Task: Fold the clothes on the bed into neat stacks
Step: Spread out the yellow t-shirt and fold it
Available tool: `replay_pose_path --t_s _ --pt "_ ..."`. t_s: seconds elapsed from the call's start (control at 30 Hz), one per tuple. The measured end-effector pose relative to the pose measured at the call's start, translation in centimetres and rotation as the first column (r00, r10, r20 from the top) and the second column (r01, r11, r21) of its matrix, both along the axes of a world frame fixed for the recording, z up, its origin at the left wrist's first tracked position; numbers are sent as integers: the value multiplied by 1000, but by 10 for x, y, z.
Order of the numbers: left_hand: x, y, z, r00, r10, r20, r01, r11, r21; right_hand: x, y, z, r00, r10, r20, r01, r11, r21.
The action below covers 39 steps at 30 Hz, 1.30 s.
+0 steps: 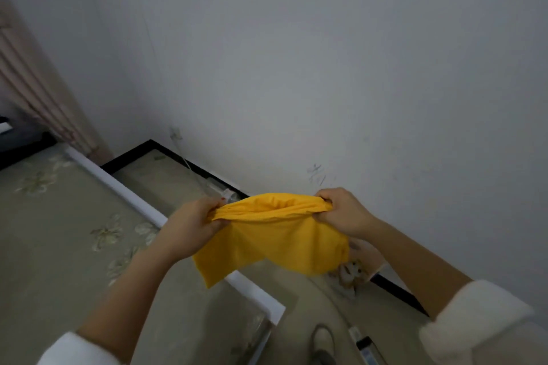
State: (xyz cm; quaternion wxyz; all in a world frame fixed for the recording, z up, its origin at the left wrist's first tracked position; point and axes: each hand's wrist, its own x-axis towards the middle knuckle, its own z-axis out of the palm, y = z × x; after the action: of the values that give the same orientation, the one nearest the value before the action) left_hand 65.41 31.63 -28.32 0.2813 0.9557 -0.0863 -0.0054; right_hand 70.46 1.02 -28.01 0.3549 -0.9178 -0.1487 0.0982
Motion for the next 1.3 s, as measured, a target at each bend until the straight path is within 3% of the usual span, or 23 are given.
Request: replay_pose_path --t_s 0.23,0.6,0.87,1.3 --pt "114 -35 0 980 172 -100 -171 985 15 165 -30 8 973 229 14 -229 973 -12" --pt "234 -2 23 900 435 -1 -435 900 6 355 46 31 909 412 70 -412 911 -17" --pt "299 105 36 818 575 22 -575 816 57 468 177 38 841 538 64 -540 841 36" --pt "394 331 53 648 757 87 -761 649 26 612 464 55 744 664 71 -668 736 112"
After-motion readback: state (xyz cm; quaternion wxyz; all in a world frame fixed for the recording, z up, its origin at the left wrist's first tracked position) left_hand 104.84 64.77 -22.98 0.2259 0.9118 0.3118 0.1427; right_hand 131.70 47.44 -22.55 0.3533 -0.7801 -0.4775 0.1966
